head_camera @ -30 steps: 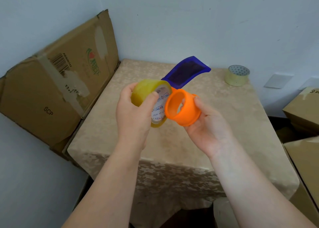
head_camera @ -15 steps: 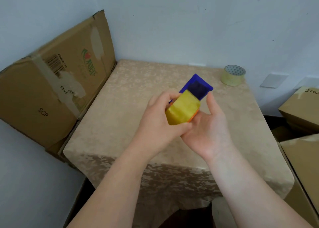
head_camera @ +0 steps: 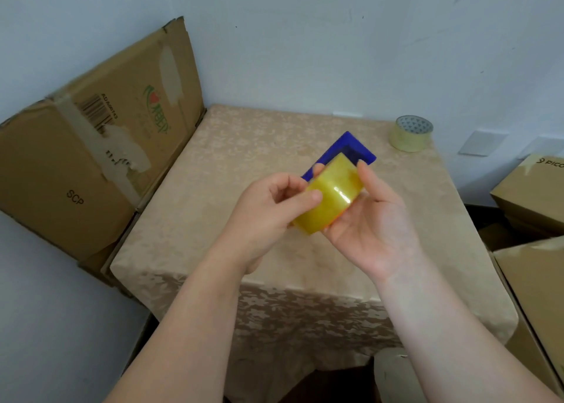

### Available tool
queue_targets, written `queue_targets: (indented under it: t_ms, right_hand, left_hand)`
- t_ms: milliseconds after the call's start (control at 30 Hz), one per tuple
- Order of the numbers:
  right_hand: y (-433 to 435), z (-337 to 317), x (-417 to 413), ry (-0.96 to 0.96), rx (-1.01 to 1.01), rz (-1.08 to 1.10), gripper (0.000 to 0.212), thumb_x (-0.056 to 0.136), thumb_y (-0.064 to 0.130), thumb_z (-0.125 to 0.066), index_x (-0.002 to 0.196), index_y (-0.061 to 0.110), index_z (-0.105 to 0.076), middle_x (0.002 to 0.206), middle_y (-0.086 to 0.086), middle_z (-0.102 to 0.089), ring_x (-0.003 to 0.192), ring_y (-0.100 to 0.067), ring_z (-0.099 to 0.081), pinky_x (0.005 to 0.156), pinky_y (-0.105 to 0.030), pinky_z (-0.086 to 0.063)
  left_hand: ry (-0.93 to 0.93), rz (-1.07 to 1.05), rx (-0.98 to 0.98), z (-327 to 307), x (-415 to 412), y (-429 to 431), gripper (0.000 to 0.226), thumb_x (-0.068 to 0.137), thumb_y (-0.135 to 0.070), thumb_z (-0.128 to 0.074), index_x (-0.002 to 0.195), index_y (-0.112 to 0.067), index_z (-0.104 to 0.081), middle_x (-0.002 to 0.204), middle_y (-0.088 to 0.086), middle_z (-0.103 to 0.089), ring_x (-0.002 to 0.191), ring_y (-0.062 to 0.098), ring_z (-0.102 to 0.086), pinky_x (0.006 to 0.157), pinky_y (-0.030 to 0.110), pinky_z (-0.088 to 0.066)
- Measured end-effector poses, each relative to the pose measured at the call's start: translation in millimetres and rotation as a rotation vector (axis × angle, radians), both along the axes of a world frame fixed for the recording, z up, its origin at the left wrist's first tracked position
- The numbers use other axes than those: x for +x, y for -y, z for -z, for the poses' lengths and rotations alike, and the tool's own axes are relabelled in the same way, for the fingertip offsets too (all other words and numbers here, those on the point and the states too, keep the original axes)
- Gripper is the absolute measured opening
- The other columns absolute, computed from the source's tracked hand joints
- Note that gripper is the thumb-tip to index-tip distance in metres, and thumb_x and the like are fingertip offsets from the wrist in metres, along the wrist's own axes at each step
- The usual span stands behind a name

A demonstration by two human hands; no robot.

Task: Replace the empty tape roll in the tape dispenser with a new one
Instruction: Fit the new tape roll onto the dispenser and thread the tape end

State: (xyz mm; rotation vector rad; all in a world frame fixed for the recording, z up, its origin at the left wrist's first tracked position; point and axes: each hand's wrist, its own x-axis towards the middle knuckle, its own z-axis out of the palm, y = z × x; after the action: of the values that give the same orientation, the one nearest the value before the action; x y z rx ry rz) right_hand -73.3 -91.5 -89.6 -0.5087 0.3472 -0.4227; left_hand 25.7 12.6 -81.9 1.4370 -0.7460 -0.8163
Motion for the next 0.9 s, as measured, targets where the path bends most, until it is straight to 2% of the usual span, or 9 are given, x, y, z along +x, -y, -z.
queue_targets:
  t_ms: [167, 267, 333, 433, 500, 600, 733, 800, 900]
  right_hand:
    - [-10.4, -2.0, 4.6, -0.075, -0.239, -0.072, 0.048, 0.080, 0.029, -0.052, 0.121, 0.003, -0.056, 0.102, -0.009, -0.069, 0.095, -0.020, -0.066, 0.074, -0.031, -0.056]
    - [-12.1, -2.9, 6.1, -0.101, -0.303, -0.049, 0.057, 0.080, 0.030, -0.053, 0.130, 0.003, -0.050, 0.107, -0.009, -0.067, 0.095, -0.018, -0.065, 0.071, -0.027, -0.054]
    - [-11.1, -3.6, 5.2, -0.081, -0.313, -0.051, 0.050, 0.080, 0.030, -0.053, 0.124, 0.005, -0.054, 0.105, -0.009, -0.068, 0.097, -0.019, -0.065, 0.075, -0.029, -0.054]
    - [-5.0, -2.8, 1.8, -0.073, -0.248, -0.026, 0.038, 0.081, 0.030, -0.050, 0.108, 0.007, -0.062, 0.098, -0.008, -0.071, 0.104, -0.026, -0.062, 0.095, -0.039, -0.047]
    - [-0.1, -2.8, -1.1, -0.058, -0.173, -0.005, 0.040, 0.082, 0.032, -0.049, 0.111, 0.008, -0.060, 0.100, -0.009, -0.071, 0.117, -0.035, -0.057, 0.104, -0.048, -0.039]
    - [2.5, -2.5, -3.8, -0.038, -0.109, -0.016, 0.054, 0.083, 0.037, -0.047, 0.127, 0.006, -0.053, 0.108, -0.009, -0.070, 0.125, -0.039, -0.051, 0.107, -0.055, -0.034]
    - [-1.5, -0.5, -1.6, -0.075, -0.156, -0.007, 0.045, 0.085, 0.039, -0.045, 0.114, 0.007, -0.059, 0.100, -0.008, -0.071, 0.115, -0.032, -0.058, 0.105, -0.050, -0.039]
    - [-5.4, -3.0, -0.6, -0.084, -0.207, -0.011, 0.040, 0.083, 0.037, -0.049, 0.106, 0.006, -0.061, 0.095, -0.007, -0.070, 0.104, -0.026, -0.064, 0.096, -0.042, -0.046]
    - [-12.1, -5.9, -1.0, -0.080, -0.373, -0.033, 0.024, 0.082, 0.024, -0.058, 0.101, 0.009, -0.063, 0.089, -0.003, -0.070, 0.086, -0.016, -0.068, 0.078, -0.031, -0.055]
  left_hand:
    - [-0.100, 0.002, 0.052, -3.3, -0.8, -1.8, 0.027, 0.084, -0.019, -0.061, 0.106, -0.004, -0.062, 0.090, 0.004, -0.063, 0.081, 0.013, -0.058, 0.085, 0.043, -0.053]
    - [-0.091, 0.000, 0.065, -3.0, -0.8, -2.1, 0.031, 0.083, -0.022, -0.063, 0.110, -0.006, -0.061, 0.091, 0.001, -0.064, 0.085, 0.014, -0.059, 0.094, 0.050, -0.049]
    - [-0.068, 0.009, 0.072, -2.7, 0.8, -3.2, 0.042, 0.076, -0.029, -0.062, 0.111, -0.007, -0.061, 0.093, -0.001, -0.066, 0.088, 0.014, -0.061, 0.096, 0.052, -0.049]
    - [-0.010, 0.064, 0.059, -3.4, 2.6, -5.8, 0.041, 0.074, -0.026, -0.061, 0.110, -0.006, -0.061, 0.096, 0.003, -0.066, 0.089, 0.014, -0.061, 0.094, 0.051, -0.048]
    - [0.027, 0.106, 0.044, -3.2, 4.2, -7.6, 0.031, 0.075, -0.021, -0.063, 0.106, -0.013, -0.064, 0.098, 0.003, -0.067, 0.090, 0.014, -0.062, 0.093, 0.049, -0.050]
    - [0.051, 0.127, 0.022, -1.7, 6.2, -8.0, 0.021, 0.075, -0.019, -0.065, 0.096, -0.021, -0.067, 0.095, 0.003, -0.068, 0.088, 0.014, -0.062, 0.090, 0.050, -0.050]
    - [0.028, 0.091, 0.023, -2.0, 1.9, -5.4, 0.024, 0.073, -0.020, -0.065, 0.096, -0.012, -0.066, 0.091, 0.006, -0.066, 0.086, 0.018, -0.061, 0.091, 0.056, -0.047]
    - [0.000, 0.069, 0.036, -3.2, 0.4, -4.6, 0.031, 0.073, -0.021, -0.065, 0.101, -0.006, -0.064, 0.090, 0.007, -0.066, 0.084, 0.019, -0.061, 0.090, 0.057, -0.048]
    - [-0.047, 0.046, 0.060, -2.3, 0.6, -3.3, 0.028, 0.080, -0.024, -0.067, 0.105, -0.011, -0.066, 0.090, 0.000, -0.069, 0.080, 0.010, -0.065, 0.083, 0.048, -0.055]
